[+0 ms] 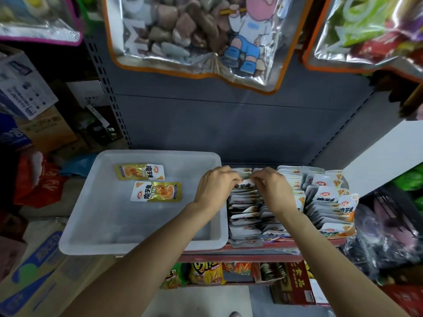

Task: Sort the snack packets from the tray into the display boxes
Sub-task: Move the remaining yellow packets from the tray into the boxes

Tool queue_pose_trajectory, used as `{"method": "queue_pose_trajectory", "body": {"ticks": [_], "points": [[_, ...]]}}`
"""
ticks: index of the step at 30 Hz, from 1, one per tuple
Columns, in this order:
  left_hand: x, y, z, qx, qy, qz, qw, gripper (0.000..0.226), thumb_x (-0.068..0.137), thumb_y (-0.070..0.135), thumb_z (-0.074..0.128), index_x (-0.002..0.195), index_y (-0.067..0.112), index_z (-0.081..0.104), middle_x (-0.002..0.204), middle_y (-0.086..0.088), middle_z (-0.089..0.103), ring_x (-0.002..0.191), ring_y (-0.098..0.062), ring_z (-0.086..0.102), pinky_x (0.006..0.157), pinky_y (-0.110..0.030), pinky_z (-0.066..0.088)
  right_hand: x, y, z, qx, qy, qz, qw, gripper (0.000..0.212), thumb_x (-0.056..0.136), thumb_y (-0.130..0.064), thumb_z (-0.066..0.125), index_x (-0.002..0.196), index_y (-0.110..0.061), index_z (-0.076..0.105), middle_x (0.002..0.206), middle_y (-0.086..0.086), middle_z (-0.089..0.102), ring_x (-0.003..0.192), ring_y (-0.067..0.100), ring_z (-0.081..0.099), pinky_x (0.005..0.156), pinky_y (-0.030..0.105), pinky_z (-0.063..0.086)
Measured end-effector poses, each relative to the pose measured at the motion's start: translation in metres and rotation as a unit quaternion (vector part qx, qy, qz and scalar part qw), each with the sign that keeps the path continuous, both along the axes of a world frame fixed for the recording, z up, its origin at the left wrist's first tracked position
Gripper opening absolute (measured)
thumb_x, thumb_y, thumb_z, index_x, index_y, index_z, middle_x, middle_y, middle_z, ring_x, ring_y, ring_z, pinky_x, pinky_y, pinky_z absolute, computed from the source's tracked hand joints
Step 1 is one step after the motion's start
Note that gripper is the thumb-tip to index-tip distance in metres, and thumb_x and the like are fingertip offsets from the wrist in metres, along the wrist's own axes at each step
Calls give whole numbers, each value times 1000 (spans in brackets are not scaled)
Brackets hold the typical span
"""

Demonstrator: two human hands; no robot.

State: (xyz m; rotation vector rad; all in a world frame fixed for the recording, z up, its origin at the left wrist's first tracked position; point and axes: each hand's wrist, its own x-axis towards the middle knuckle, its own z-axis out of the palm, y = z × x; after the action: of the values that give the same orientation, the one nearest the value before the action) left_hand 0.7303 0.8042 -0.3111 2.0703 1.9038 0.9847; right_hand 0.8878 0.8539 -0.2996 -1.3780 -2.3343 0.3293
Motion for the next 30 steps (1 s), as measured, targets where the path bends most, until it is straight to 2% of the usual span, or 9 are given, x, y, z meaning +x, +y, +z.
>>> {"method": "queue_pose_trajectory", "body": {"ticks": [4, 11, 13, 16, 20, 22, 25, 27, 30], "points": [[-2, 6, -11, -98, 33, 14, 995, 19, 92, 20, 58, 104, 17, 72, 100, -6, 65, 96, -23, 56, 81, -34, 46, -9, -1, -3, -16, -82, 3, 997, 19, 90, -14, 58, 102, -10, 72, 107, 12, 62, 102, 30, 55, 81, 35, 47], [-63, -32, -41, -119, -187, 124, 967, 13, 84, 9, 66, 97, 10, 68, 94, 0, 68, 81, -11, 61, 68, -16, 44, -64, -35, -7, 75, -93, 116, 986, 21, 67, -4, 74, 87, -8, 70, 95, 11, 62, 81, 33, 60, 60, 35, 53], [-92, -46, -58, -165, -214, 180, 946, 15, 86, 1, 59, 95, 7, 68, 94, 0, 68, 86, -17, 65, 66, -16, 42, -91, -46, -14, 24, -130, 157, 979, 28, 78, -8, 65, 105, -8, 66, 113, 11, 58, 99, 33, 57, 74, 40, 54], [-131, -63, -78, -231, -233, 237, 914, 20, 88, 6, 58, 105, 1, 67, 109, -9, 66, 105, -25, 61, 80, -23, 42, -133, -55, -32, -83, -206, 189, 957, 40, 94, -19, 44, 132, -9, 46, 139, 7, 38, 125, 27, 39, 99, 39, 40], [-170, -78, -87, -291, -243, 314, 871, 29, 95, 17, 51, 98, -7, 67, 108, -25, 65, 100, -38, 61, 79, -39, 45, -184, -58, -68, -217, -246, 199, 924, 60, 93, -21, 47, 147, -14, 22, 149, 8, 25, 133, 27, 33, 104, 41, 38], [-183, -81, -91, -319, -285, 346, 835, 37, 95, 24, 52, 91, -10, 65, 99, -31, 65, 93, -41, 62, 74, -42, 46, -203, -55, -85, -261, -259, 200, 908, 68, 93, -27, 49, 150, -20, 13, 156, 0, 11, 142, 23, 21, 108, 40, 34], [-189, -83, -92, -304, -459, 390, 738, 26, 92, 23, 59, 79, -1, 57, 70, -25, 57, 63, -32, 56, 62, -36, 41, -220, -53, -97, -283, -303, 202, 887, 74, 93, -29, 50, 151, -21, 4, 158, -6, -5, 145, 23, 13, 112, 40, 29], [-191, -82, -93, -280, -567, 397, 666, 21, 92, 15, 57, 75, 6, 49, 60, -12, 43, 51, -21, 42, 53, -29, 39, -224, -61, -97, -293, -324, 201, 877, 72, 93, -26, 50, 151, -20, 8, 158, -1, -8, 141, 30, 25, 108, 40, 31], [-193, -75, -97, -258, -638, 393, 610, 20, 93, 10, 53, 74, 10, 46, 62, -7, 37, 52, -16, 36, 40, -18, 36, -222, -77, -91, -275, -347, 199, 874, 59, 94, -18, 43, 148, -16, 19, 158, 2, -1, 128, 32, 43, 99, 36, 38]]}}
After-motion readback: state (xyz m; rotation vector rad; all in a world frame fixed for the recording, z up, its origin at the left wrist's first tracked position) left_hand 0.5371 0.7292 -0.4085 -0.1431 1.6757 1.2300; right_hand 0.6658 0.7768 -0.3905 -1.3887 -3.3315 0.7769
